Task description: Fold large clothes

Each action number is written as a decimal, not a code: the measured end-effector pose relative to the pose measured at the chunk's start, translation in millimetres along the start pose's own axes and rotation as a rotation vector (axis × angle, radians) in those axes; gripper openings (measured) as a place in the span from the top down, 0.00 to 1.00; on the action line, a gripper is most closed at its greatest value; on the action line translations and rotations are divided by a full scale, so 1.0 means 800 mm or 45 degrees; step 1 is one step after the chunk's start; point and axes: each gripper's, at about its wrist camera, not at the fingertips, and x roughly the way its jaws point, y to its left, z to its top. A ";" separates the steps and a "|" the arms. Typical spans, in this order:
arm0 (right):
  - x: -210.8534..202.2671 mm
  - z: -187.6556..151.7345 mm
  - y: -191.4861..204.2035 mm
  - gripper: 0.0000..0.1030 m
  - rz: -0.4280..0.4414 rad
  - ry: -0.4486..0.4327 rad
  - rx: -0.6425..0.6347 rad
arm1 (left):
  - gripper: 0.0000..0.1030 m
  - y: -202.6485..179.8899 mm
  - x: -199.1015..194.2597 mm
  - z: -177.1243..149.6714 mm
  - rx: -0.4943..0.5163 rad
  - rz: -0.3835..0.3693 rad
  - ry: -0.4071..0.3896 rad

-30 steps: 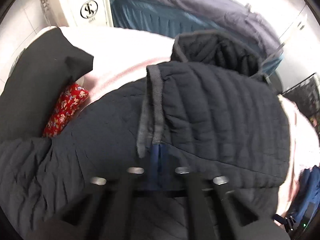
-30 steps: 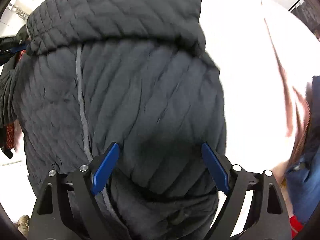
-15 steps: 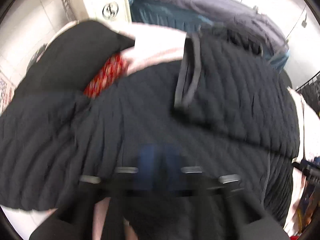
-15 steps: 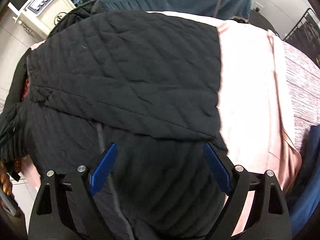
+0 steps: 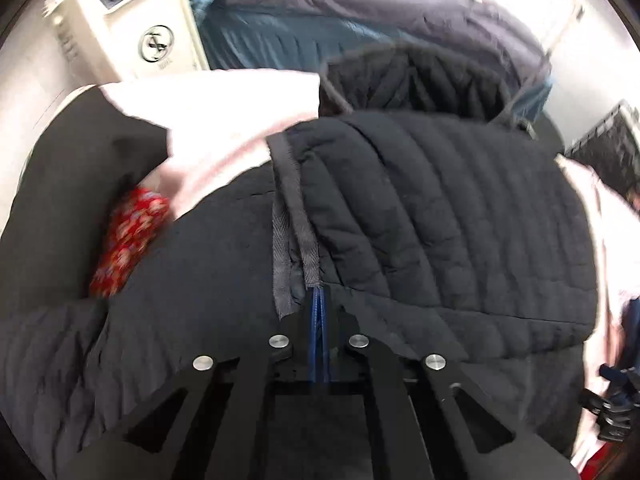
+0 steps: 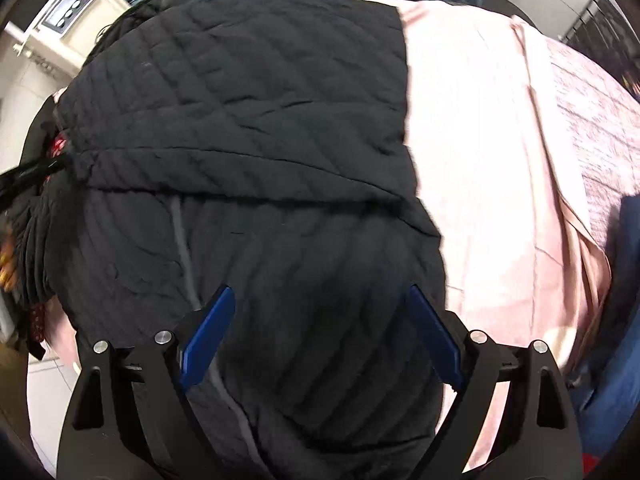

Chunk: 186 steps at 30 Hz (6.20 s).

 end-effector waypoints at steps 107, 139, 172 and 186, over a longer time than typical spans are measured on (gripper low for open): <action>0.000 -0.078 0.087 0.05 -0.047 -0.027 -0.523 | 0.83 0.262 -0.293 -0.261 -1.029 0.166 -0.591; -0.151 0.029 0.077 0.05 0.131 -0.389 -0.451 | 0.10 -0.069 -0.138 -0.186 0.150 -0.226 -0.130; -0.121 0.067 0.087 0.17 0.122 -0.324 -0.643 | 0.10 -0.020 -0.064 -0.115 0.050 0.044 -0.071; 0.052 0.122 0.057 0.07 0.022 0.074 -0.408 | 0.05 -0.002 0.033 -0.116 0.028 0.089 0.164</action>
